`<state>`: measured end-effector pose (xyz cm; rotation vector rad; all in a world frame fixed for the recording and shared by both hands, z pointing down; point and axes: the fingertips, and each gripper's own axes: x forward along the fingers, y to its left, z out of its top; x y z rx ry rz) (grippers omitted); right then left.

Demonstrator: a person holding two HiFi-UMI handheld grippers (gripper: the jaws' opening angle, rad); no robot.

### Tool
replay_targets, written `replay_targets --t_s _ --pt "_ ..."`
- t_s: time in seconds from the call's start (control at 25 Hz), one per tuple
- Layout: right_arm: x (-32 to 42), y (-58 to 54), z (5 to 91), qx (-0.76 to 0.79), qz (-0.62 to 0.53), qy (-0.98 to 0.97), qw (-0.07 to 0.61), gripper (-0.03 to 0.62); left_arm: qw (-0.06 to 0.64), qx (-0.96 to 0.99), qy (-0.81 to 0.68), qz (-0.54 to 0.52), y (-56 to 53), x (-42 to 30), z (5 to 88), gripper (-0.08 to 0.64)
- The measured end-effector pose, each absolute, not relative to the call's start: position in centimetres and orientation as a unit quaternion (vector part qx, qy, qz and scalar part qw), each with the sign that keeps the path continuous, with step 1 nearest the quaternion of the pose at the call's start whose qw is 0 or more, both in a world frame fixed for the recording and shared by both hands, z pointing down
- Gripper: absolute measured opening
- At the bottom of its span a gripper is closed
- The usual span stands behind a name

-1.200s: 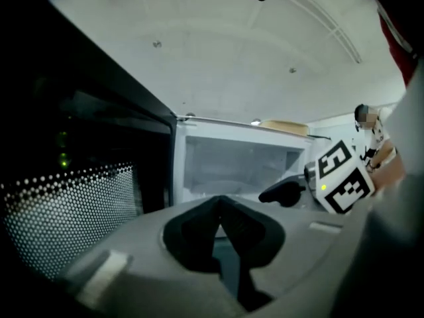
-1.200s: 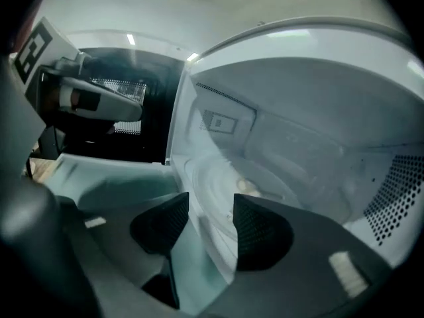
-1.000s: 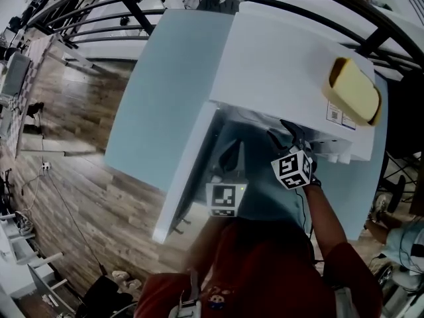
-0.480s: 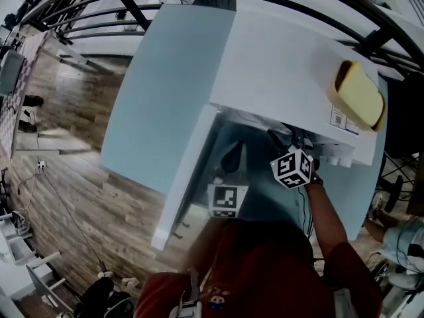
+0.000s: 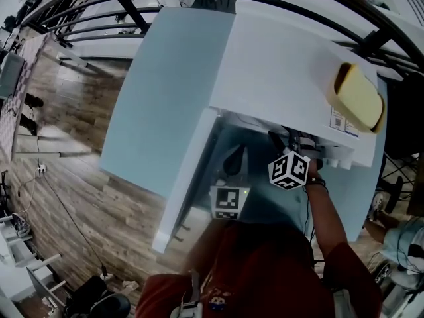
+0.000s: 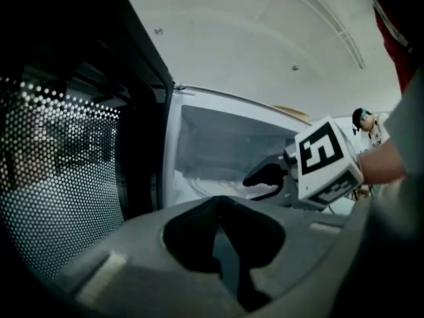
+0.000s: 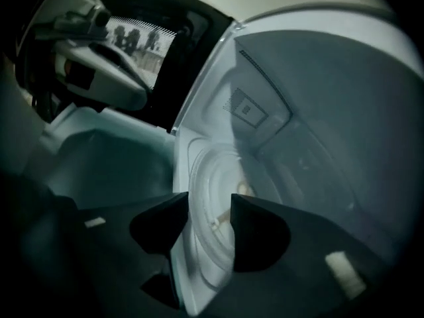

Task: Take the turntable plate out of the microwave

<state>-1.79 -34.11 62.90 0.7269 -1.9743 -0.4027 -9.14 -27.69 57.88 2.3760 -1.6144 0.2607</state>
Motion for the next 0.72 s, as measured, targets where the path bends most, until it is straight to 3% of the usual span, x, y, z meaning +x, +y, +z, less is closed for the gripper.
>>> replay_targets --t_s 0.24,0.44,0.64,0.72 --pt "-3.0 -34.4 62.6 0.318 -0.302 -0.737 0.514 0.189 0.127 0.817 -0.555 0.086 -27.9 -9.1 57.8 0.000" --pt "-2.6 -35.8 63.3 0.351 -0.308 -0.711 0.525 0.131 0.129 0.817 -0.555 0.084 -27.9 -9.2 57.9 0.000" --pt "-2.0 -36.9 64.0 0.356 -0.296 -0.702 0.540 0.117 0.132 0.816 -0.557 0.084 -27.8 -9.4 58.3 0.000" --pt "-2.3 -36.7 64.3 0.352 -0.288 -0.706 0.543 0.067 0.134 0.816 -0.557 0.083 -27.8 -9.4 58.3 0.000"
